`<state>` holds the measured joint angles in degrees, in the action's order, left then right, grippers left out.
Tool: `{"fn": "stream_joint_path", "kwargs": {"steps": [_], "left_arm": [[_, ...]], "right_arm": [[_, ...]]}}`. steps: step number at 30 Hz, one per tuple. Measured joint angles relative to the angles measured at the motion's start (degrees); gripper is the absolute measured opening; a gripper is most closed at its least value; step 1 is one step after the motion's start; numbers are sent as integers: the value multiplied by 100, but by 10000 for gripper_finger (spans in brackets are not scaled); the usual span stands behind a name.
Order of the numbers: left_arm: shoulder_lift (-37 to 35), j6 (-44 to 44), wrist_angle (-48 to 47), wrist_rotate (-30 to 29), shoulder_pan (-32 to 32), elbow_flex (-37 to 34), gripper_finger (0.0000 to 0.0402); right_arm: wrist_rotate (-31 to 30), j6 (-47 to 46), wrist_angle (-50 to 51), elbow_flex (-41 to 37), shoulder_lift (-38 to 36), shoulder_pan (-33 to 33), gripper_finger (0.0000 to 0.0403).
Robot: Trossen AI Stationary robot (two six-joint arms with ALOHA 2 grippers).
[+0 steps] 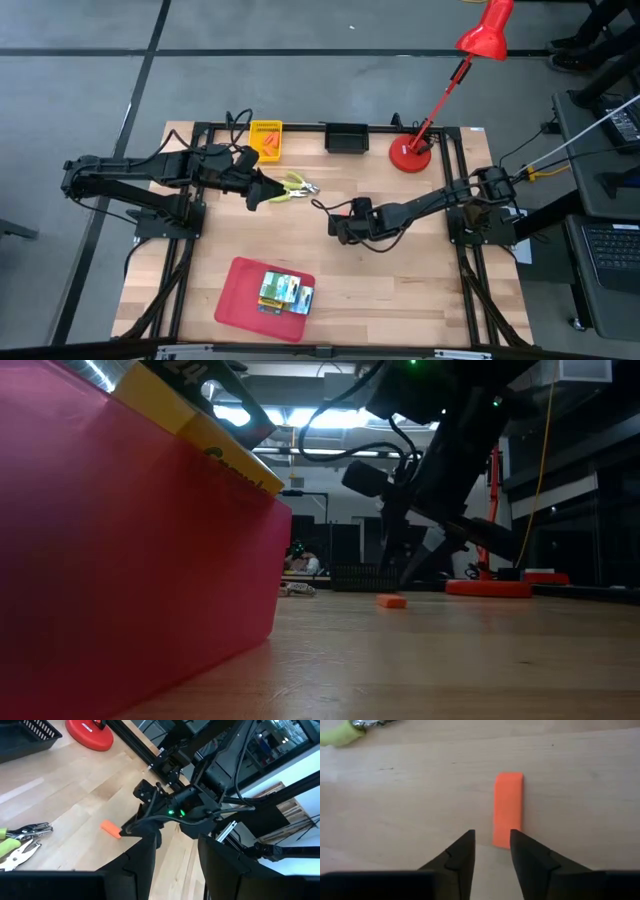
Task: Pick & Place School Supplies
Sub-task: Put the orange eraser into the yellow bin
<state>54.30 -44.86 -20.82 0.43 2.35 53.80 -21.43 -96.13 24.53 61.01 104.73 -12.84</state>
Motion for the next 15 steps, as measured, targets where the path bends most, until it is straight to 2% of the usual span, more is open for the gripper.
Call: {"fn": "stream_joint_path", "kwargs": {"steps": [6,15], "left_arm": [[0,3,1,21,0,0,143],[0,48,2,29,0,0,143]], "right_arm": [[27,-66,-10,2,0,-11,101],[18,-123,-110,7,85,-54,98]]}}
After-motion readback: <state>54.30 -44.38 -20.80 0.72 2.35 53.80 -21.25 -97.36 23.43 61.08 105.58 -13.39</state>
